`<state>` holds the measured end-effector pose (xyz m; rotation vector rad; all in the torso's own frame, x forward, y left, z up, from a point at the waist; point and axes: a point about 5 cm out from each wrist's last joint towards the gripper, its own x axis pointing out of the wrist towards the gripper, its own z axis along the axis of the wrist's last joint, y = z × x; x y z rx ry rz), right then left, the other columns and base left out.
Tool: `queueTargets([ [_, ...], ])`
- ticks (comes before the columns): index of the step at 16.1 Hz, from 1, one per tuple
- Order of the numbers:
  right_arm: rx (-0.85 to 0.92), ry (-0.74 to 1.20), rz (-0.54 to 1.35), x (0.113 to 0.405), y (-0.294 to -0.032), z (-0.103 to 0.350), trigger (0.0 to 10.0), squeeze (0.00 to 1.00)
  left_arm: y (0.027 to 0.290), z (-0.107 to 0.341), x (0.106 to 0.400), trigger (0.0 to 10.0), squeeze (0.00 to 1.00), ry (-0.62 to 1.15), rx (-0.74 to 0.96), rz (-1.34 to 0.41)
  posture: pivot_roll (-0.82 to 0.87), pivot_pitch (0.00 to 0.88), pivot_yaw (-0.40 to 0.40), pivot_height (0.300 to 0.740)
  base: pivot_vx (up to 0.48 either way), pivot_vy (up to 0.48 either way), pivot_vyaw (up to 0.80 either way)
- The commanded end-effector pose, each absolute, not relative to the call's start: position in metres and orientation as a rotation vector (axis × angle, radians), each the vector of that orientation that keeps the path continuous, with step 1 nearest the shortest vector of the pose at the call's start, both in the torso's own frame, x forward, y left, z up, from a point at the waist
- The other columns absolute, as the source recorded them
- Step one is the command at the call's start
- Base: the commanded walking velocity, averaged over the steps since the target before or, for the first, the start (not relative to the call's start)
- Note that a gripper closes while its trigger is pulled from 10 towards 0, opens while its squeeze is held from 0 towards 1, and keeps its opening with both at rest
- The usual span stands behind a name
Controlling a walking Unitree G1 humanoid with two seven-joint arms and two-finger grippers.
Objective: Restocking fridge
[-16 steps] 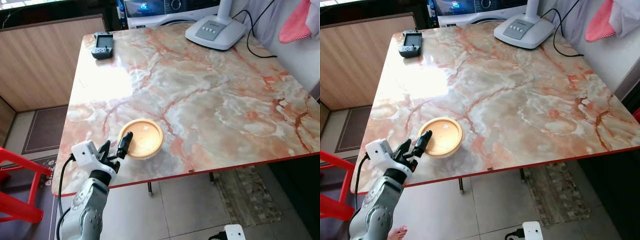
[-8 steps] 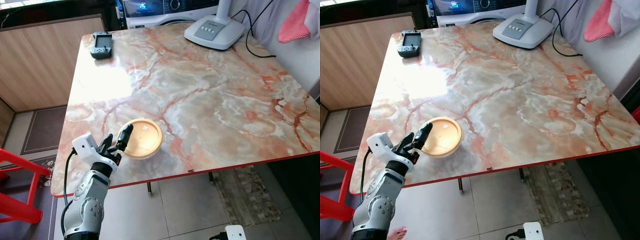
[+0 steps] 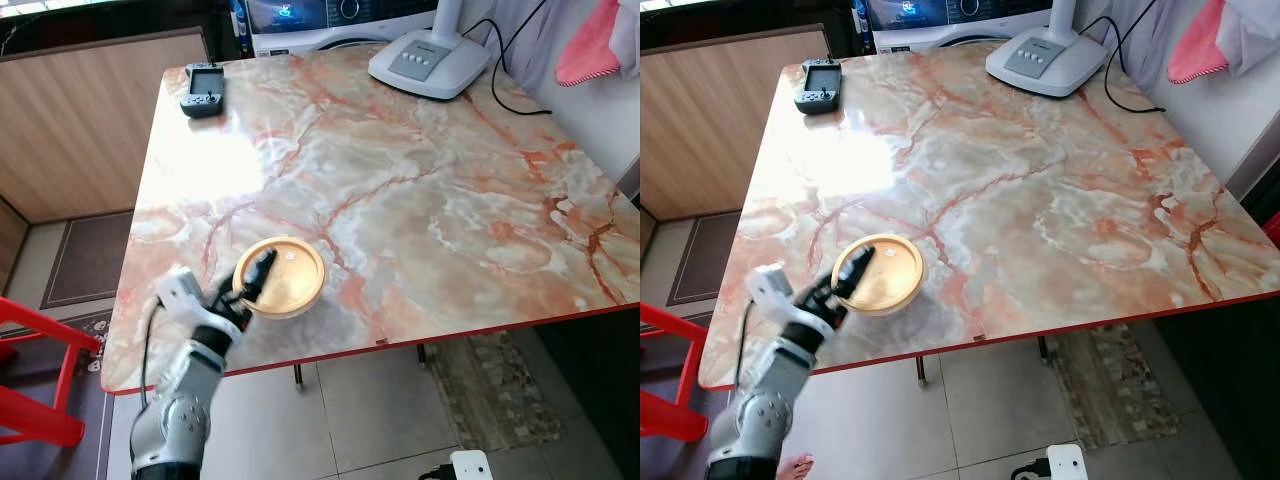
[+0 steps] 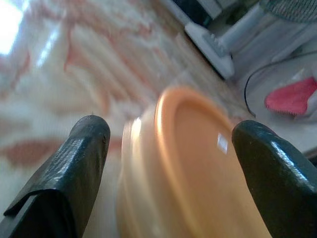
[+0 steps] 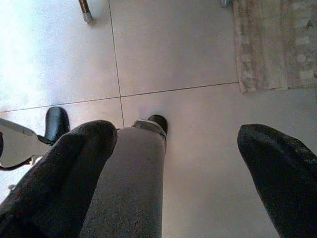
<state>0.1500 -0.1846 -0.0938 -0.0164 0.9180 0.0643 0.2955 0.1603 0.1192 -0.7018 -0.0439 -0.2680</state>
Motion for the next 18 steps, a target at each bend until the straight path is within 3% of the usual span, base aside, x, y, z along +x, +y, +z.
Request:
queueTargets([
  [1,-0.009,0.964,0.057,0.137,-0.184,-0.099,10.0,0.00,0.163,0.118,0.292,10.0,0.00,-0.041,-0.697,-0.262,0.04,0.167,0.009,0.740,0.000,0.000,0.00],
  [8,-0.011,0.964,0.063,0.137,-0.182,-0.099,10.0,0.00,0.155,0.114,0.292,10.0,0.00,0.001,-0.648,-0.284,0.04,0.146,0.015,0.740,0.000,0.000,0.00],
  [9,-0.011,0.963,0.062,0.137,-0.182,-0.099,10.0,0.00,0.153,0.113,0.294,7.0,0.00,0.013,-0.634,-0.289,0.04,0.149,0.013,0.740,0.000,0.000,0.00],
  [10,-0.012,0.963,0.061,0.137,-0.182,-0.099,10.0,0.00,0.152,0.112,0.296,2.7,0.00,0.022,-0.629,-0.291,0.04,0.151,0.012,0.740,0.000,0.000,0.00],
  [11,-0.023,0.965,0.069,0.138,-0.182,-0.099,10.0,0.00,0.152,0.112,0.298,0.0,0.00,0.018,-0.645,-0.285,0.04,0.153,0.012,0.740,0.000,0.000,0.00],
  [18,-0.035,0.972,0.085,0.137,-0.182,-0.099,10.0,0.00,0.153,0.112,0.299,0.0,0.00,0.012,-0.637,-0.276,0.04,0.166,0.007,0.740,0.000,0.000,0.00],
])
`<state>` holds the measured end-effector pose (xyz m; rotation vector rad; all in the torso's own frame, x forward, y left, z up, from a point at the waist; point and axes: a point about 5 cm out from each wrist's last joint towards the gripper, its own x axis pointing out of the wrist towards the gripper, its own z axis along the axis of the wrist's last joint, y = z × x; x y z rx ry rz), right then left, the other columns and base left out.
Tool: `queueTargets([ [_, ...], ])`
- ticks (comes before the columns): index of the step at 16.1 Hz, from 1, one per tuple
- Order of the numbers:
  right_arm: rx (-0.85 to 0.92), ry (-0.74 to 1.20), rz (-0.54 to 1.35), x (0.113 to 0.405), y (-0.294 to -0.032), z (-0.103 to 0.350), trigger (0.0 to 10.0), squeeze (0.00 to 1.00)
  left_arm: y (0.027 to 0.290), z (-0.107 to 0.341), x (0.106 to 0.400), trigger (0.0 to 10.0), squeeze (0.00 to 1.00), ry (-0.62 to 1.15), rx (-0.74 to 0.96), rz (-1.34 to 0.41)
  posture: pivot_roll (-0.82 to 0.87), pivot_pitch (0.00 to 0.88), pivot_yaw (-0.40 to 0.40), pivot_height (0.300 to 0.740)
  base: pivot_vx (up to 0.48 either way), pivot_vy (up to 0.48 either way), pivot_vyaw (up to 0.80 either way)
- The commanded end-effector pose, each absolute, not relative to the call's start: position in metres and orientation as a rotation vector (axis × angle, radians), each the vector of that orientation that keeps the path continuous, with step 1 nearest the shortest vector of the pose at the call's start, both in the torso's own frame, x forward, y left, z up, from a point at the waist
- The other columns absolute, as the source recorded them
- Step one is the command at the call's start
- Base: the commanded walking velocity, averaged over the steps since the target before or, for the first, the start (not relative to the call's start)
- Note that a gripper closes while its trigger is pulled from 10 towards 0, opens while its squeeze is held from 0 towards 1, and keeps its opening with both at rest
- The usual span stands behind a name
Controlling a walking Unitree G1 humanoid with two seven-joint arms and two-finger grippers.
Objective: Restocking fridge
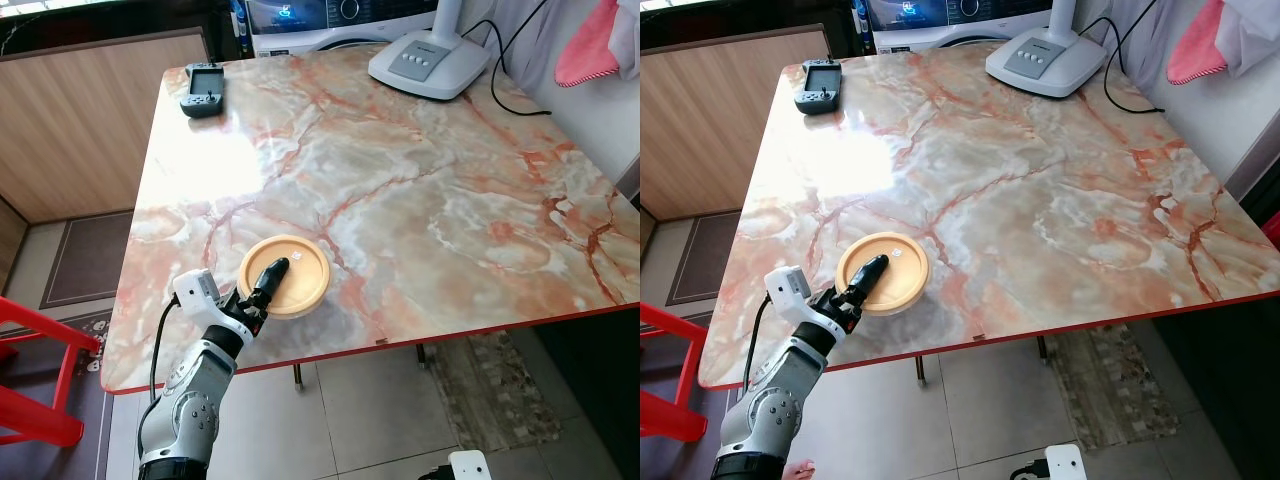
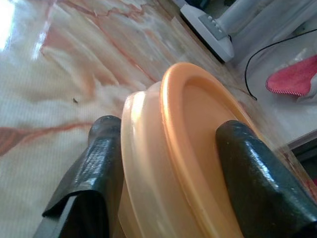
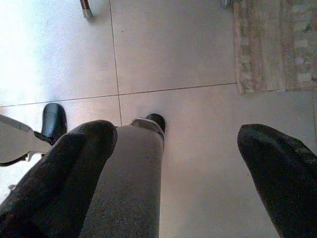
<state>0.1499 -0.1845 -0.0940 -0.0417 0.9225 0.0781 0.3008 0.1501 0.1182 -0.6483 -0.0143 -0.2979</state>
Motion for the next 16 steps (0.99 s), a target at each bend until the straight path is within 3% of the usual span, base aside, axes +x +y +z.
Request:
queueTargets([
  [1,-0.039,0.972,0.088,0.138,-0.182,-0.099,10.0,0.00,0.157,0.111,0.300,0.0,0.00,0.008,-0.621,-0.250,0.04,0.166,0.007,0.740,0.000,0.000,0.00],
  [16,-0.045,0.978,0.101,0.138,-0.182,-0.100,10.0,0.00,0.158,0.145,0.306,0.0,0.00,-0.141,-0.640,-0.250,0.04,0.120,0.012,0.740,0.000,0.000,0.00],
])
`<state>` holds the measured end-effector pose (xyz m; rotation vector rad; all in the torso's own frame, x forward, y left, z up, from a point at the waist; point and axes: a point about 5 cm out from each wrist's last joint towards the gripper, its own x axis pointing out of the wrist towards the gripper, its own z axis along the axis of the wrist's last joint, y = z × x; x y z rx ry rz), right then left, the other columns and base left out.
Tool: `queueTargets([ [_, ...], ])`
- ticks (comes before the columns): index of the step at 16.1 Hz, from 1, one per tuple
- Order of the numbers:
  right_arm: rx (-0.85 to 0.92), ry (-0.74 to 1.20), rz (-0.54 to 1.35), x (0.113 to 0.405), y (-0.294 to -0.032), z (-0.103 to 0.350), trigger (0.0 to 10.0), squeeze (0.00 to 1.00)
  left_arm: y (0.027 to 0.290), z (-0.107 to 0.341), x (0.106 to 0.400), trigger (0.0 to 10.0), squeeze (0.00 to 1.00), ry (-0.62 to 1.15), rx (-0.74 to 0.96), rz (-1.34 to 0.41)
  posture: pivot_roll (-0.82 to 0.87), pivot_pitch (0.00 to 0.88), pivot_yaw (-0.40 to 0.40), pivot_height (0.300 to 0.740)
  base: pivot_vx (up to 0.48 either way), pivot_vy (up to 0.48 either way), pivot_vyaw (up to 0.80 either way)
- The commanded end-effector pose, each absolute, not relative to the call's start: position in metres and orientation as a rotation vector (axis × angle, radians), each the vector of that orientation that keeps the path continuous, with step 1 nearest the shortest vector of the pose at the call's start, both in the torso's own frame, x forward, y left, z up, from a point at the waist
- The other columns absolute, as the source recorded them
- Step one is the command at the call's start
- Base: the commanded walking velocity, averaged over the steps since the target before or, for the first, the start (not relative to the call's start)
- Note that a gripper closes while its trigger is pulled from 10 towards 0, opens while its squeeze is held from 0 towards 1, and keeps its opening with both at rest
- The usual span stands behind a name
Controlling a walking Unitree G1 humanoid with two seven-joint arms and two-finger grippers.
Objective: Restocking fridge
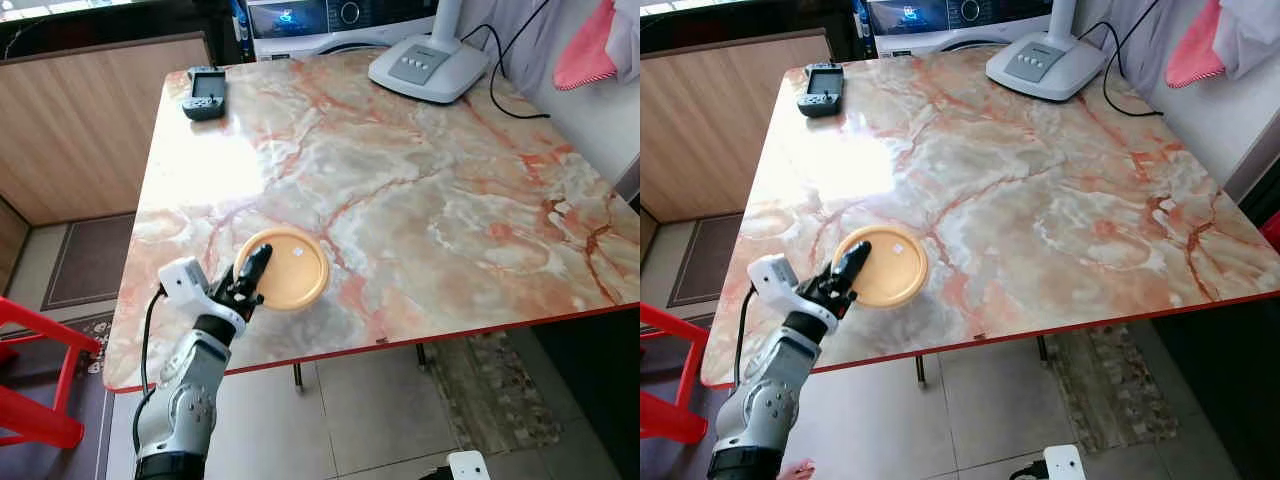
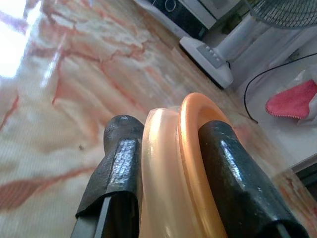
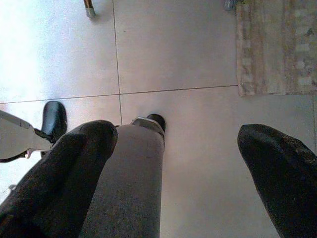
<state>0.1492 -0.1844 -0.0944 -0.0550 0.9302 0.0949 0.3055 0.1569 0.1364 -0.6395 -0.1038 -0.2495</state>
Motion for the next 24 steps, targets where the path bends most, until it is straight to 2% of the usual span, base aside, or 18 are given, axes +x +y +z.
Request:
queueTargets([
  [1,-0.045,0.977,0.101,0.138,-0.182,-0.099,10.0,0.00,0.158,0.146,0.306,0.0,0.00,-0.144,-0.641,-0.252,0.04,0.123,0.011,0.740,0.000,0.000,0.00],
  [4,-0.041,0.975,0.093,0.138,-0.183,-0.099,10.0,0.00,0.160,0.152,0.306,0.0,0.00,-0.170,-0.619,-0.223,0.04,0.133,0.008,0.740,0.000,0.000,0.00],
  [5,-0.042,0.975,0.091,0.138,-0.183,-0.099,10.0,0.00,0.161,0.156,0.306,0.5,0.00,-0.181,-0.593,-0.208,0.04,0.135,0.007,0.740,0.000,0.000,0.00],
  [6,-0.041,0.975,0.088,0.138,-0.183,-0.099,10.0,0.00,0.161,0.162,0.305,10.0,0.00,-0.201,-0.545,-0.202,0.05,0.139,0.007,0.740,0.000,0.000,0.00],
  [10,-0.027,0.966,0.058,0.137,-0.183,-0.100,10.0,0.00,0.166,0.200,0.298,10.0,0.00,-0.327,-0.295,-0.169,0.07,0.157,0.020,0.740,0.000,0.000,0.00],
  [13,-0.003,0.943,0.051,0.136,-0.180,-0.099,10.0,0.00,0.165,0.211,0.293,10.0,0.00,-0.363,-0.187,-0.166,0.07,0.158,0.024,0.740,0.000,0.000,0.00],
  [20,0.018,0.946,0.030,0.135,-0.178,-0.100,10.0,0.00,0.162,0.197,0.294,10.0,0.00,-0.291,-0.112,-0.135,0.07,0.182,0.044,0.740,0.000,0.000,0.00],
  [24,0.023,0.951,0.037,0.136,-0.177,-0.100,10.0,0.00,0.163,0.199,0.294,10.0,0.00,-0.296,-0.078,-0.141,0.08,0.187,0.056,0.740,0.000,0.000,-0.80],
])
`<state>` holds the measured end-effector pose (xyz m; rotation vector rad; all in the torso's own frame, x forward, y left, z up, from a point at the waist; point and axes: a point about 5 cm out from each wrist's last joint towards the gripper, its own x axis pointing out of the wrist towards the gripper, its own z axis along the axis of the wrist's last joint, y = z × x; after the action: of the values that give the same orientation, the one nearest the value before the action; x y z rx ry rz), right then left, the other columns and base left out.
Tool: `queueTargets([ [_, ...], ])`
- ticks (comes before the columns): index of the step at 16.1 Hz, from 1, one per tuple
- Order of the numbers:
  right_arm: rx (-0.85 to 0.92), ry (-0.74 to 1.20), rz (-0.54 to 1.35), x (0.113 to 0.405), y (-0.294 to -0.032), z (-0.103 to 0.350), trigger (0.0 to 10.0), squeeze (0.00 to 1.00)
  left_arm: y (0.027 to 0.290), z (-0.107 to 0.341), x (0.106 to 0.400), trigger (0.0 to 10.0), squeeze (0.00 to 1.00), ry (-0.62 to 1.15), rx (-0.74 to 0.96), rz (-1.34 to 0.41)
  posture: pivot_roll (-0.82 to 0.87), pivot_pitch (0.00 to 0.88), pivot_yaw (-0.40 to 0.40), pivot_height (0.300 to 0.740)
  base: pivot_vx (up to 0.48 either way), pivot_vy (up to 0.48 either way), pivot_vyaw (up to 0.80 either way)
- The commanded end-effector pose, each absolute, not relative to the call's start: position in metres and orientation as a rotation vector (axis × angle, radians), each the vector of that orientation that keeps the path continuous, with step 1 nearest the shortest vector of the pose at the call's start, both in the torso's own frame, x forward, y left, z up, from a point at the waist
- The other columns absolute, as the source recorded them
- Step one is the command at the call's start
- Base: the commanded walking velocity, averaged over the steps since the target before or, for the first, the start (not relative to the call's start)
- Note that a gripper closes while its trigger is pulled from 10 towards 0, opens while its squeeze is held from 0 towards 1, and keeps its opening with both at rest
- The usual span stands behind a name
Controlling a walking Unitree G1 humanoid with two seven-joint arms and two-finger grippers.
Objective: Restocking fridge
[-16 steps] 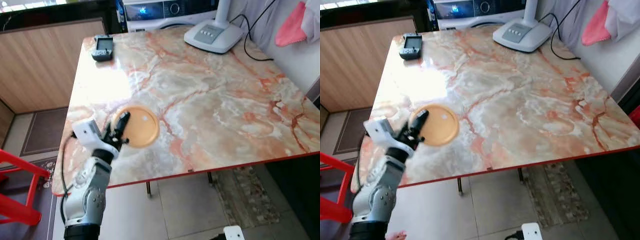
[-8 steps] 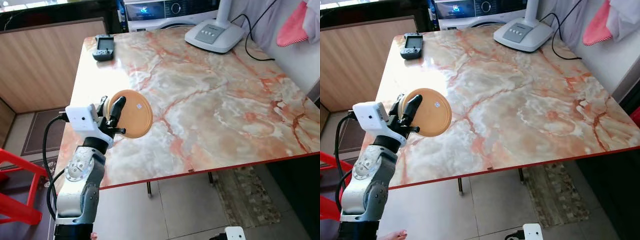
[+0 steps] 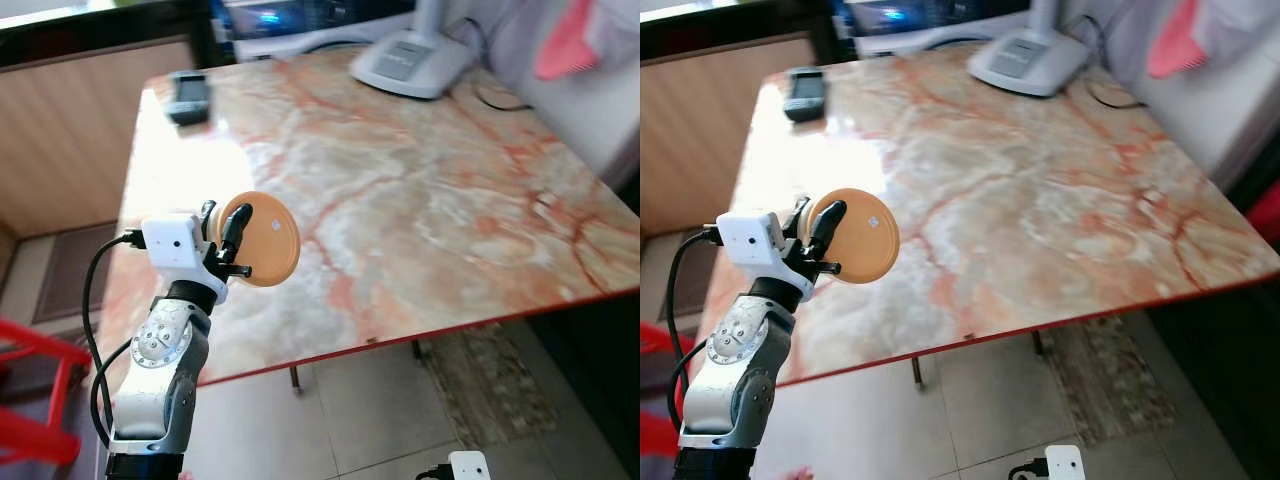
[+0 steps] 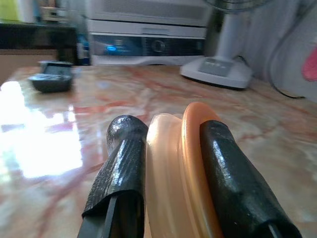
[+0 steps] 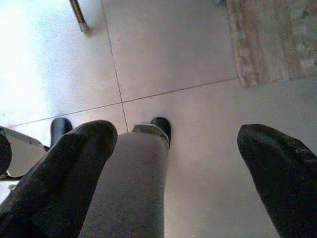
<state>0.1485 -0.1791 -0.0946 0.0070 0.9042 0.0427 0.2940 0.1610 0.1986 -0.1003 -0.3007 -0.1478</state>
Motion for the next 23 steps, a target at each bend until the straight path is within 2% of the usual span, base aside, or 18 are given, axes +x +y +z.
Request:
queueTargets([
  [1,0.025,0.950,0.036,0.1363,-0.1756,-0.1000,10.0,0.00,0.1634,0.1993,0.2941,10.0,0.00,-0.297,-0.070,-0.144,0.08,0.187,0.061,0.740,0.000,0.000,-0.80],
  [10,0.043,0.950,0.021,0.1375,-0.1711,-0.1002,10.0,0.00,0.1583,0.2052,0.2967,10.0,0.00,-0.320,-0.016,-0.172,0.07,0.174,0.076,0.740,0.000,0.000,-0.80],
  [18,0.036,0.954,0.021,0.1375,-0.1718,-0.1003,10.0,0.00,0.1554,0.2038,0.2975,10.0,0.00,-0.326,-0.008,-0.178,0.06,0.144,0.072,0.740,0.000,-0.275,-0.80],
  [23,0.034,0.954,0.021,0.1381,-0.1716,-0.1002,10.0,0.00,0.1538,0.2038,0.2988,10.0,0.00,-0.328,-0.027,-0.184,0.06,0.141,0.072,0.740,0.000,0.000,-0.80],
])
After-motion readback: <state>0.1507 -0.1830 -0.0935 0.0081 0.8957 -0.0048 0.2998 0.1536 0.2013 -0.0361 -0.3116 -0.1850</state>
